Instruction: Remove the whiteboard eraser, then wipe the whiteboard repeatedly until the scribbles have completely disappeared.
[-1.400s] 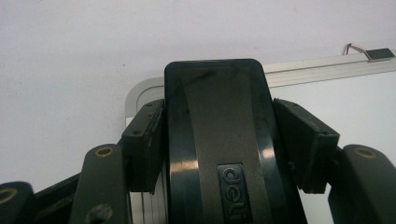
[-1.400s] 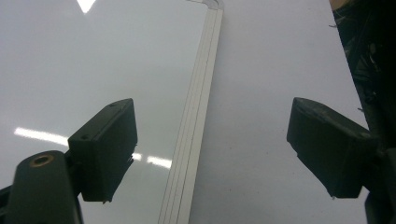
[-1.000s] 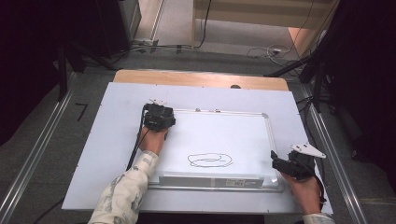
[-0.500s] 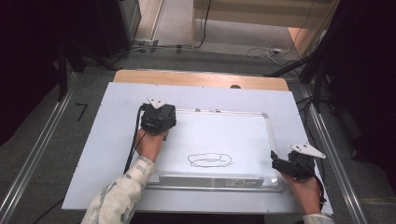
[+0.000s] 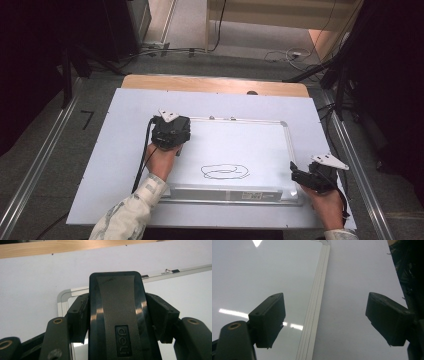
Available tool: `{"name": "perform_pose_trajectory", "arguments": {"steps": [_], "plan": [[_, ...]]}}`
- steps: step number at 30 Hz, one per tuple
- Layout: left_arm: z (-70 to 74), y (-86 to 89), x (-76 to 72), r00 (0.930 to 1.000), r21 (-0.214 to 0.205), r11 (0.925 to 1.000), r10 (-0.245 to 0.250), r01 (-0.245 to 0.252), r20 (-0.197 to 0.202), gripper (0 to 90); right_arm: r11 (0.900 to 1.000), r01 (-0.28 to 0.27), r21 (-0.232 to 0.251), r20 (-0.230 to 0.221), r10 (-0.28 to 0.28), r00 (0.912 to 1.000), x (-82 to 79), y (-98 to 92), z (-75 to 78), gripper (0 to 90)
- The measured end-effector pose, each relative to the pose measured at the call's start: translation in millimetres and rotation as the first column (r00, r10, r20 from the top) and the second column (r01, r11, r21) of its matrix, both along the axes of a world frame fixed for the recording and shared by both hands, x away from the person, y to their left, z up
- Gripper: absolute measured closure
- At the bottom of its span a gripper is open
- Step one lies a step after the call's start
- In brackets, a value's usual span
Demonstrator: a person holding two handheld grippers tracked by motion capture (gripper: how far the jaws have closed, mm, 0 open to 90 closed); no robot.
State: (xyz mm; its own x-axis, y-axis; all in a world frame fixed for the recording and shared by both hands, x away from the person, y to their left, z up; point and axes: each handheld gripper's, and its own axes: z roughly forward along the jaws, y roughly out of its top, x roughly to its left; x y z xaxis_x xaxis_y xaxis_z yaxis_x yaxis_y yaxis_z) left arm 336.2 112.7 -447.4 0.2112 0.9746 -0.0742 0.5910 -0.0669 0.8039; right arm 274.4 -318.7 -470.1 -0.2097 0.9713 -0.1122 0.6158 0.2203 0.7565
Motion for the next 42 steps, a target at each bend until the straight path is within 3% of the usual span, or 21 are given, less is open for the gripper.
{"name": "perform_pose_trajectory", "arguments": {"steps": [30, 42], "plan": [[-0.6, -5.1, -9.0, 0.9999, -0.024, 0.9997, -0.010, 0.010, 0.004, 40.4, 1.0000, -0.002, 0.001, 0.000, 0.002, 1.0000, 0.6, 0.4, -0.2, 14.8], [-5.4, -22.0, -19.9, 0.9986, -0.032, 0.9983, -0.049, 0.049, -0.017, 40.3, 1.0000, -0.007, 0.002, 0.000, 0.007, 1.0000, 2.0, 2.4, -0.1, 14.8]]}}
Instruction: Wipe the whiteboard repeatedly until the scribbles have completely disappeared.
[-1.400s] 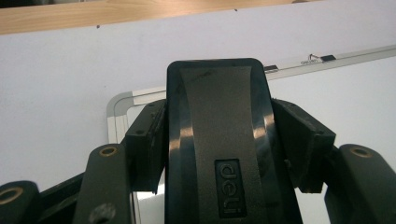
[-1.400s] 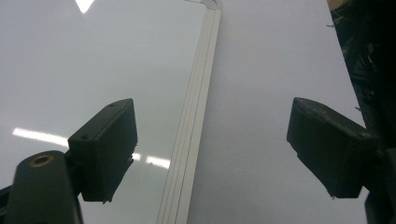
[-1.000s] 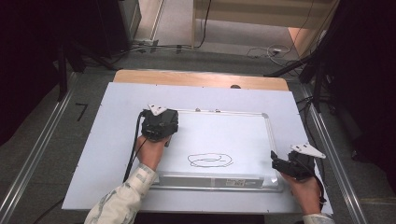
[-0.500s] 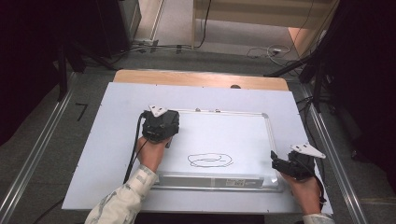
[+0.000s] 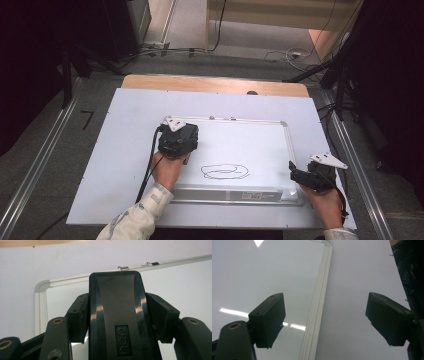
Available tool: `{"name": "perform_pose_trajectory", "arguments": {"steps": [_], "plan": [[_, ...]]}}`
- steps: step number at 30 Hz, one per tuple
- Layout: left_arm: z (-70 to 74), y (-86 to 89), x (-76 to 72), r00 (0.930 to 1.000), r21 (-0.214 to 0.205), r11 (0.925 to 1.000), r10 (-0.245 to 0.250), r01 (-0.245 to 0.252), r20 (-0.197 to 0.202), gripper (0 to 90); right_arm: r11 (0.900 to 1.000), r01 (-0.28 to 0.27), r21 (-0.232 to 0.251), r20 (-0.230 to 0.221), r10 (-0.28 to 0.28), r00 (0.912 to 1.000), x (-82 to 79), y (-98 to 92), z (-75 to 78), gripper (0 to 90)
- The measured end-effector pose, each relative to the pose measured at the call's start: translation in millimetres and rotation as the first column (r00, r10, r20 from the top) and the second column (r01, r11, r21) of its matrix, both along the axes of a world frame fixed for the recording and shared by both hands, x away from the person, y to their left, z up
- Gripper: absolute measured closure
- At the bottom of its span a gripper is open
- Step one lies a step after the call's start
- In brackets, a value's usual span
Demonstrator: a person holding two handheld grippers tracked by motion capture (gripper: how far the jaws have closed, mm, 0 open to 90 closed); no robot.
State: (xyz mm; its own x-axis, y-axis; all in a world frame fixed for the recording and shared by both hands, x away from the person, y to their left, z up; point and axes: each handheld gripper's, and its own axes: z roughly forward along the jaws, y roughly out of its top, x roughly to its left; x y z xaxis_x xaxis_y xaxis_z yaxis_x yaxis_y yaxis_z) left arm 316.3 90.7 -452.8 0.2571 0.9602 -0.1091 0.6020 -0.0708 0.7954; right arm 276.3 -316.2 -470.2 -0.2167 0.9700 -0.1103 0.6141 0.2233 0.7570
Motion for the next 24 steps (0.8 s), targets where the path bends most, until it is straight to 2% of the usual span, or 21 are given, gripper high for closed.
{"name": "perform_pose_trajectory", "arguments": {"steps": [13, 24], "plan": [[-10.0, -23.7, -5.6, 0.9978, 0.029, 0.9977, -0.061, 0.062, -0.025, 40.1, 1.0000, -0.008, -0.004, 0.004, 0.008, 1.0000, 0.8, 0.1, -0.1, 14.8], [-14.4, -33.3, -7.9, 0.9940, 0.054, 0.9937, -0.095, 0.098, -0.053, 40.0, 1.0000, -0.006, -0.004, 0.000, 0.006, 1.0000, 0.8, 0.7, -0.3, 14.8]]}}
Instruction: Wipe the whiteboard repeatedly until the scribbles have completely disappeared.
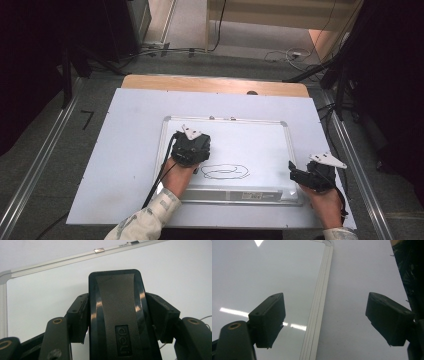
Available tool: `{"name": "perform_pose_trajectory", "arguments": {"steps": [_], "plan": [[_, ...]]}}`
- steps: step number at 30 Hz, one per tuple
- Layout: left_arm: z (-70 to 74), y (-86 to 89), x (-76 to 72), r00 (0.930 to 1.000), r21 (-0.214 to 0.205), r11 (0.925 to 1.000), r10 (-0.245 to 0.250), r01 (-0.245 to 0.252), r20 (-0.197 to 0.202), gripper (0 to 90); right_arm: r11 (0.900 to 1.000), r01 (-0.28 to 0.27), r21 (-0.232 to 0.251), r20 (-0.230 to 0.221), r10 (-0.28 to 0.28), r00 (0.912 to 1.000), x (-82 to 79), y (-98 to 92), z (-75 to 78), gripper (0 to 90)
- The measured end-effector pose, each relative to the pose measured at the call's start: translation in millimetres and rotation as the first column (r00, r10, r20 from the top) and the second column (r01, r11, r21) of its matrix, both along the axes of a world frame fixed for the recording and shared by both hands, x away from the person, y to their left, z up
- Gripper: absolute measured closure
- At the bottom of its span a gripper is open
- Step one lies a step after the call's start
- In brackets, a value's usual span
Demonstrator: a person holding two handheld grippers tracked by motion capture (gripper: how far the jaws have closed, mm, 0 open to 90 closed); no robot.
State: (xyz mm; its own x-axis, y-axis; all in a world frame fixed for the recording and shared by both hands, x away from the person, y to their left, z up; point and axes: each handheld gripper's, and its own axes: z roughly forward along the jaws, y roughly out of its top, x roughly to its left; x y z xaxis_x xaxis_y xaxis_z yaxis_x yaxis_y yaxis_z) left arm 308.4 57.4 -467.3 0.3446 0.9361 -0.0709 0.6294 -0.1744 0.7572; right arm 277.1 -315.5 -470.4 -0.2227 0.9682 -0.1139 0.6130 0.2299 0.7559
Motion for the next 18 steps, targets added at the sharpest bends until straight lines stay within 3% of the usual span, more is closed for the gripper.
{"name": "perform_pose_trajectory", "arguments": {"steps": [7, 14, 18], "plan": [[-2.3, -4.8, -2.6, 0.9998, 0.003, 0.9999, -0.015, 0.015, -0.010, 40.0, 1.0000, 0.002, -0.002, -0.002, -0.002, 1.0000, 0.1, 0.4, -0.1, 14.8], [-4.3, -7.2, -2.8, 0.9981, -0.002, 0.9993, -0.036, 0.036, -0.049, 40.1, 1.0000, 0.001, -0.003, -0.003, -0.001, 1.0000, 0.4, 0.7, -0.4, 14.8], [-7.6, -11.6, -1.4, 0.9967, 0.043, 0.9971, -0.060, 0.063, -0.054, 40.1, 1.0000, 0.001, -0.006, -0.003, -0.001, 1.0000, 0.3, 0.9, -0.4, 14.8]]}}
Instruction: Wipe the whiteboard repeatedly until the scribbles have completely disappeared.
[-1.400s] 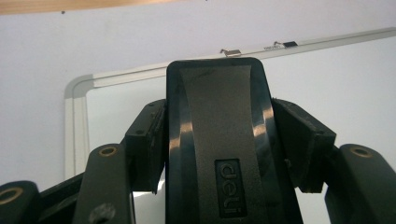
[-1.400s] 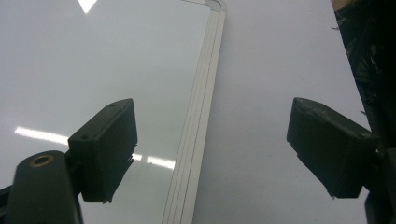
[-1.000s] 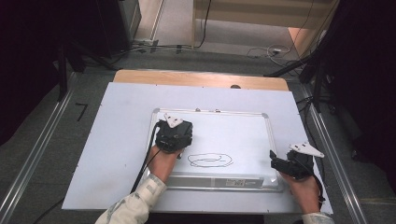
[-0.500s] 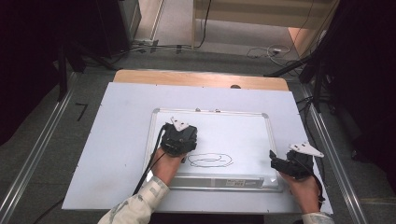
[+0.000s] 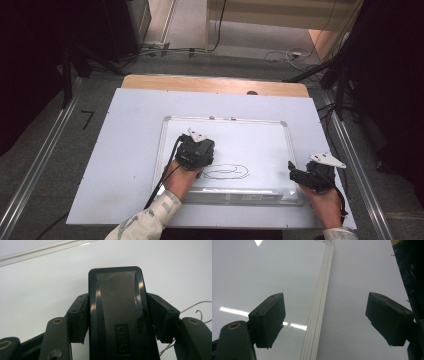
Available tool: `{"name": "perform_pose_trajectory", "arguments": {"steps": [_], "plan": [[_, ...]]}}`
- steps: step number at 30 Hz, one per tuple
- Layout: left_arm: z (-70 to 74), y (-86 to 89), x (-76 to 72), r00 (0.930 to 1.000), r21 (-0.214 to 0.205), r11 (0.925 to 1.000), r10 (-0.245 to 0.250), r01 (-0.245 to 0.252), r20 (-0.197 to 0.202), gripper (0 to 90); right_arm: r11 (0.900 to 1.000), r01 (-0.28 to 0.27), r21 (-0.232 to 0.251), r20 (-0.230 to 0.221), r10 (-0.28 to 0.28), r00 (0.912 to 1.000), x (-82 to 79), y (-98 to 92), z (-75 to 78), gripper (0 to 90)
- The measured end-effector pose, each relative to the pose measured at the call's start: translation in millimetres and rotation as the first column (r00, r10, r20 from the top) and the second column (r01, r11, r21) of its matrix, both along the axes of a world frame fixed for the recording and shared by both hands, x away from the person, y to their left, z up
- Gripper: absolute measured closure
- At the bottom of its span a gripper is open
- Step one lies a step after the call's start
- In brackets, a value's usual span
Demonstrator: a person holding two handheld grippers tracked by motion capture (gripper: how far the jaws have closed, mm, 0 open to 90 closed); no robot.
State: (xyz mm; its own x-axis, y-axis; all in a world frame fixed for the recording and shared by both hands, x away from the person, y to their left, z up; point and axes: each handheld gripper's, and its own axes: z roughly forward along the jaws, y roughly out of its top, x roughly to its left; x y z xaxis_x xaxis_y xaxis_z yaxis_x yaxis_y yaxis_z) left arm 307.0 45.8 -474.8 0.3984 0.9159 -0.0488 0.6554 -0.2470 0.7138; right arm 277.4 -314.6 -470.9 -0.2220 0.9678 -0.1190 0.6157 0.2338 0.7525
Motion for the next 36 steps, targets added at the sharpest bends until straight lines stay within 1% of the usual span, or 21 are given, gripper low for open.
{"name": "perform_pose_trajectory", "arguments": {"steps": [1, 2, 3, 6, 10, 13, 14, 16, 21, 23, 24, 25, 30, 32, 34, 35, 36], "plan": [[-2.5, -1.9, -0.4, 0.9999, 0.023, 0.9997, -0.003, 0.002, 0.016, 40.0, 1.0000, 0.001, 0.001, 0.000, -0.001, 1.0000, 0.0, 0.0, 0.0, 14.8], [-4.8, -3.9, 0.0, 0.9998, 0.048, 0.9988, -0.010, 0.010, 0.014, 40.1, 1.0000, 0.001, 0.000, 0.000, -0.001, 1.0000, 0.0, 0.0, 0.0, 14.8], [-6.4, -4.9, 0.9, 0.9998, 0.057, 0.9982, -0.018, 0.018, 0.001, 40.0, 1.0000, 0.000, 0.001, 0.001, 0.000, 1.0000, 0.1, 0.0, 0.0, 14.8], [-7.5, -4.1, 2.9, 0.9997, 0.043, 0.9989, -0.019, 0.019, -0.013, 40.0, 1.0000, 0.000, 0.003, 0.000, 0.000, 1.0000, 0.2, -0.2, -0.1, 14.8], [-9.5, -6.3, 3.0, 0.9995, 0.063, 0.9976, -0.026, 0.027, -0.018, 40.3, 1.0000, -0.001, 0.002, -0.004, 0.001, 1.0000, 0.4, 0.1, -0.5, 14.8], [-9.8, -6.0, 3.4, 0.9994, 0.057, 0.9980, -0.028, 0.029, -0.021, 40.5, 1.0000, -0.001, 0.001, -0.004, 0.001, 1.0000, 0.3, 0.3, -0.4, 14.8], [-10.1, -6.1, 3.1, 0.9994, 0.050, 0.9983, -0.027, 0.028, -0.020, 40.5, 1.0000, -0.001, 0.001, -0.004, 0.001, 1.0000, 0.3, 0.3, -0.4, 14.8], [-10.0, -6.3, 2.8, 0.9994, 0.051, 0.9983, -0.028, 0.029, -0.020, 40.5, 1.0000, -0.002, 0.001, -0.004, 0.002, 1.0000, 0.1, 0.1, -0.3, 14.8], [-9.9, -7.4, 1.2, 0.9995, 0.068, 0.9972, -0.030, 0.031, -0.011, 40.2, 1.0000, -0.002, -0.001, -0.003, 0.002, 1.0000, 0.4, -0.5, -0.5, 14.8], [-9.4, -7.6, 0.4, 0.9994, 0.074, 0.9967, -0.033, 0.033, 0.005, 40.2, 1.0000, -0.002, -0.001, -0.003, 0.002, 1.0000, 0.6, -0.5, -0.6, 14.8], [-9.4, -7.6, 0.4, 0.9994, 0.074, 0.9967, -0.033, 0.033, 0.005, 40.3, 1.0000, -0.003, -0.001, -0.003, 0.003, 1.0000, 0.6, -0.5, -0.7, 14.8], [-9.3, -8.6, -0.7, 0.9992, 0.087, 0.9956, -0.037, 0.035, 0.015, 40.3, 1.0000, -0.002, 0.000, -0.004, 0.002, 1.0000, 0.5, -0.5, -0.6, 14.8], [-9.2, -8.9, -1.0, 0.9990, 0.086, 0.9956, -0.037, 0.035, 0.024, 40.4, 1.0000, -0.001, -0.001, -0.006, 0.001, 1.0000, 0.5, -0.3, -0.8, 14.8], [-9.1, -8.8, -0.8, 0.9990, 0.086, 0.9957, -0.037, 0.035, 0.023, 40.5, 1.0000, -0.001, 0.000, -0.007, 0.001, 1.0000, 0.5, -0.2, -0.8, 14.8], [-9.0, -7.8, 0.6, 0.9994, 0.072, 0.9970, -0.029, 0.027, 0.018, 40.3, 1.0000, -0.001, 0.000, -0.007, 0.001, 1.0000, 0.6, -0.1, -0.9, 14.8], [-9.0, -7.8, 0.6, 0.9994, 0.072, 0.9970, -0.029, 0.027, 0.018, 40.3, 1.0000, -0.001, 0.000, -0.008, 0.001, 1.0000, 0.6, -0.1, -0.9, 14.8], [-8.7, -7.7, 1.2, 0.9995, 0.071, 0.9970, -0.029, 0.028, 0.009, 40.2, 1.0000, 0.000, 0.000, -0.009, 0.000, 1.0000, 0.6, 0.0, -0.9, 14.8]]}}
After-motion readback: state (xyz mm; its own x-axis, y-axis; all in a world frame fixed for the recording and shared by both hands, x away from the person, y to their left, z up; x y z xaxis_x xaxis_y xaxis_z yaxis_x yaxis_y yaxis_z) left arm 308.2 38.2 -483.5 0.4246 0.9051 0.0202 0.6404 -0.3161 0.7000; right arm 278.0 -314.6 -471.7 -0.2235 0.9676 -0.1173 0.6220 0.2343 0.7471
